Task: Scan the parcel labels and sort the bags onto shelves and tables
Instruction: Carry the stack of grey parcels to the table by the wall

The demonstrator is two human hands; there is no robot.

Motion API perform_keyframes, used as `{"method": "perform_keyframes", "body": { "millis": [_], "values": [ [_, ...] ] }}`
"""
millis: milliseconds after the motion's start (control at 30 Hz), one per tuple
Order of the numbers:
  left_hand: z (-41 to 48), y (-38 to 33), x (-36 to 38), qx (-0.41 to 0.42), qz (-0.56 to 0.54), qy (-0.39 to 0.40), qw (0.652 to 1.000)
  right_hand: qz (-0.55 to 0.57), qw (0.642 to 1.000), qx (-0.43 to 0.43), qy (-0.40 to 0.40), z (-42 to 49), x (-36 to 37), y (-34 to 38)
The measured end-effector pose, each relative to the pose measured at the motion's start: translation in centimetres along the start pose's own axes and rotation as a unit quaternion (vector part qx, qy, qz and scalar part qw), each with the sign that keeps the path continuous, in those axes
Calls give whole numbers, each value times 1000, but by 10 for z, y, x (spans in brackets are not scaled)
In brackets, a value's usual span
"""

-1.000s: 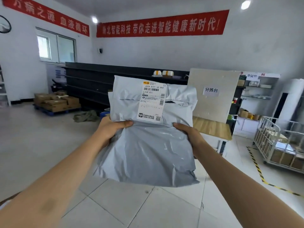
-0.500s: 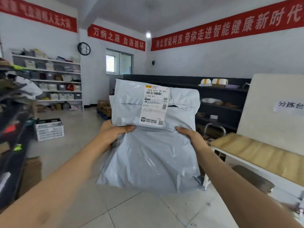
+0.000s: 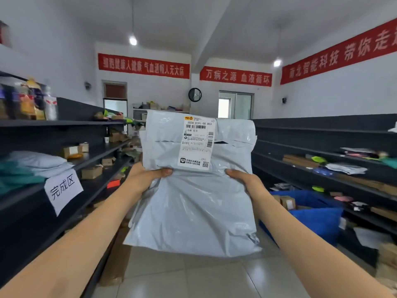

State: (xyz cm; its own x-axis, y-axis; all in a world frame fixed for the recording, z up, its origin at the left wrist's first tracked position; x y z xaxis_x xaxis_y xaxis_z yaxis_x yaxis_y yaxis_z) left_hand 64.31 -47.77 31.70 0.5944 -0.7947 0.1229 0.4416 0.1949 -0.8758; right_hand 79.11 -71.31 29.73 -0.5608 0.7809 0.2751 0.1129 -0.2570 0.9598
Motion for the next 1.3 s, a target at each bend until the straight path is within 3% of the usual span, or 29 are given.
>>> {"method": "perform_keyframes", "body": {
  "millis": [333,567,1000,1300],
  "values": [
    [162,84,-32,-1,63,-98,993,15,991,47,121,262,33,-41],
    [278,145,-74,-8,134,-191,972,-3,967,112,227,454,95,-83],
    [413,205,-260,-15,260,-382,887,12,909,141,391,681,343,-170],
    [537,246,-414,-10,215,-449,867,-51,891,133,431,829,530,-207]
  ]
}}
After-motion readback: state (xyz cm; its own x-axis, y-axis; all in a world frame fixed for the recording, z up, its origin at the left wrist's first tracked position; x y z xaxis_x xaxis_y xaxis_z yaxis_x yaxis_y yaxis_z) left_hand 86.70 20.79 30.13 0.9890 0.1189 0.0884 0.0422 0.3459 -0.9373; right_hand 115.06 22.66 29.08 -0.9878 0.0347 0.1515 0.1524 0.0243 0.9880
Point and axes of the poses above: each hand's wrist, its own z-axis towards the middle knuckle, its own x-axis out of the palm, y = z × x, the point moved 4 cm from there along z, towards the middle knuckle, and after that the axes turned 7 degrees about x, right-handed, at the moved point
